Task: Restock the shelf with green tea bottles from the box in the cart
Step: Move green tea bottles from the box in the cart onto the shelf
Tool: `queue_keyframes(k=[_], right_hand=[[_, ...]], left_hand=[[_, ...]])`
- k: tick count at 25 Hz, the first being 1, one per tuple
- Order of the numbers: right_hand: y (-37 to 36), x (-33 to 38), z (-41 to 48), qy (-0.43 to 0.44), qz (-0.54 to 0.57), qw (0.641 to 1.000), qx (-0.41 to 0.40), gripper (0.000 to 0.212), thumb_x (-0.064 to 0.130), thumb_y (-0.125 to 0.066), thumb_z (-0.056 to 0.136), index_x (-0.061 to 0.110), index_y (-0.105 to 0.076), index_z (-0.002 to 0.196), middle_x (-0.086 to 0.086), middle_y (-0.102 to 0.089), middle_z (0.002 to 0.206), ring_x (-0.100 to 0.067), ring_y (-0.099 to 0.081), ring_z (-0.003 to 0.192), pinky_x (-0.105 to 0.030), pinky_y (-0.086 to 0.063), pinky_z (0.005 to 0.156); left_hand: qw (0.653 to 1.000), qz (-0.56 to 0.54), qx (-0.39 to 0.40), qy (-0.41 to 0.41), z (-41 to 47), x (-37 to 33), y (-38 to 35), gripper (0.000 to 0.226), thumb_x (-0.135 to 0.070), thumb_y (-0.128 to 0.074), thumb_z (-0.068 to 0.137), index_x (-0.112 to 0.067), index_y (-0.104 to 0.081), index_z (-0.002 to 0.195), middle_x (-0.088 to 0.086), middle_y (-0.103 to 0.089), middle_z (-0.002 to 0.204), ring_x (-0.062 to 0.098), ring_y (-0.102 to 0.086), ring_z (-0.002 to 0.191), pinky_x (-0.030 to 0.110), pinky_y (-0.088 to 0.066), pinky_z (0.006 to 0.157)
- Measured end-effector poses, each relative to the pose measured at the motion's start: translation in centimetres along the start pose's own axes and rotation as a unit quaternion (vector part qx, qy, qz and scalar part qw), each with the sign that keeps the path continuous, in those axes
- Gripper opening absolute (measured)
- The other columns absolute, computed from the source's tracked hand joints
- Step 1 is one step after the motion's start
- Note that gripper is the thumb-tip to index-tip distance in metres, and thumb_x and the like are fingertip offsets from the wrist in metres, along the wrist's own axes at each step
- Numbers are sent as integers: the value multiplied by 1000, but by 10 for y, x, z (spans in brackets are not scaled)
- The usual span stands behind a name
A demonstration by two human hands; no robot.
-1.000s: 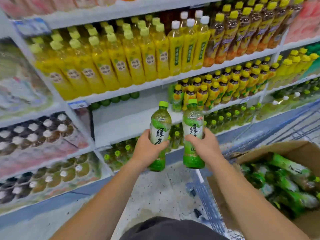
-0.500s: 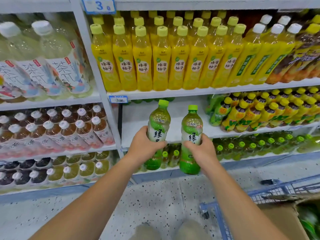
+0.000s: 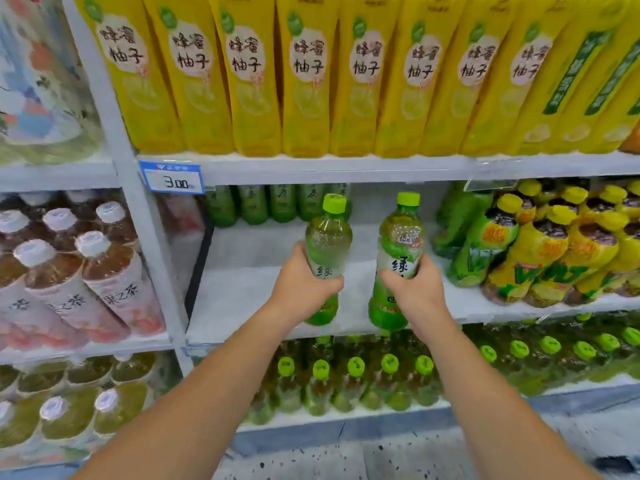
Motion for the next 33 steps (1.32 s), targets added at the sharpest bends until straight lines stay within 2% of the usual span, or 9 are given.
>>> queue_keyframes(k=[3, 8, 13, 16, 18, 21, 24, 28, 33], right_hand=[[-4, -25, 32, 54, 25, 998, -16, 37, 13, -76, 82, 27, -53, 107, 6, -65, 94, -9, -63, 84, -32, -51, 76], [-7, -35, 64, 162, 27, 986, -24, 43, 8, -73, 83, 23, -52, 118, 6, -64, 98, 0, -59, 82, -21, -45, 65], [-8, -49, 77, 205, 5, 979, 2, 54, 6, -73, 84, 26, -44, 125, 2, -62, 111, -8, -60, 95, -28, -46, 80], [0, -56, 80, 202, -51, 978, 29, 63, 12, -81, 80, 28, -38, 123, 3, -56, 118, -15, -58, 106, -32, -48, 88], [5, -62, 76, 195, -95, 975, 41, 63, 18, -85, 78, 28, -41, 121, 10, -57, 111, -7, -58, 100, -21, -49, 79], [10, -68, 67, 204, -119, 971, 30, 51, 22, -85, 80, 27, -50, 117, 22, -58, 100, 3, -56, 88, -10, -41, 65], [8, -65, 71, 200, -132, 971, 22, 51, 27, -86, 79, 27, -52, 117, 17, -61, 102, -6, -59, 93, -18, -47, 70], [6, -60, 102, 182, -151, 972, 10, 56, 27, -89, 75, 23, -56, 120, 5, -68, 115, -19, -65, 106, -41, -56, 93], [0, -49, 150, 138, -128, 982, -4, 58, 15, -87, 75, 18, -54, 122, -2, -68, 118, -23, -64, 109, -39, -55, 94]], left_hand=[[998, -46, -32, -41, 30, 24, -27, 57, -12, -82, 74, -24, -52, 120, -3, -67, 106, 13, -65, 97, 23, -48, 74], [982, -110, -56, -141, 66, 32, -50, 61, -6, -81, 75, -27, -49, 122, -6, -66, 108, 10, -65, 99, 29, -52, 86], [985, 7, -34, -171, 69, 54, -54, 74, -19, -84, 70, -32, -38, 127, -2, -49, 119, 15, -54, 111, 31, -47, 93], [982, 84, -25, -170, 59, 77, -51, 59, -30, -84, 78, -32, -49, 126, -5, -43, 117, 0, -49, 104, 23, -40, 92], [978, 85, -56, -181, 53, 81, -49, 50, -35, -83, 80, -32, -57, 122, -7, -51, 116, -5, -52, 99, 22, -44, 88], [976, 87, -94, -177, 51, 74, -50, 56, -34, -88, 75, -28, -58, 122, -7, -61, 116, 7, -60, 101, 30, -53, 89], [975, 79, -105, -179, 53, 67, -58, 61, -29, -89, 74, -25, -55, 125, -11, -64, 114, 9, -63, 104, 29, -54, 88], [974, 79, -120, -177, 70, 55, -77, 46, -27, -87, 76, -28, -55, 108, -12, -65, 104, 12, -64, 99, 31, -54, 85], [974, 78, -138, -160, 113, 38, -104, 48, -26, -89, 73, -12, -64, 112, 5, -64, 111, 21, -64, 97, 35, -56, 87]])
Point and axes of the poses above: each hand's wrist, its own z-axis towards the middle knuckle, its own y-axis out of the back of the hand, x = y × z, the point moved 3 cm from there along z, towards the middle knuckle
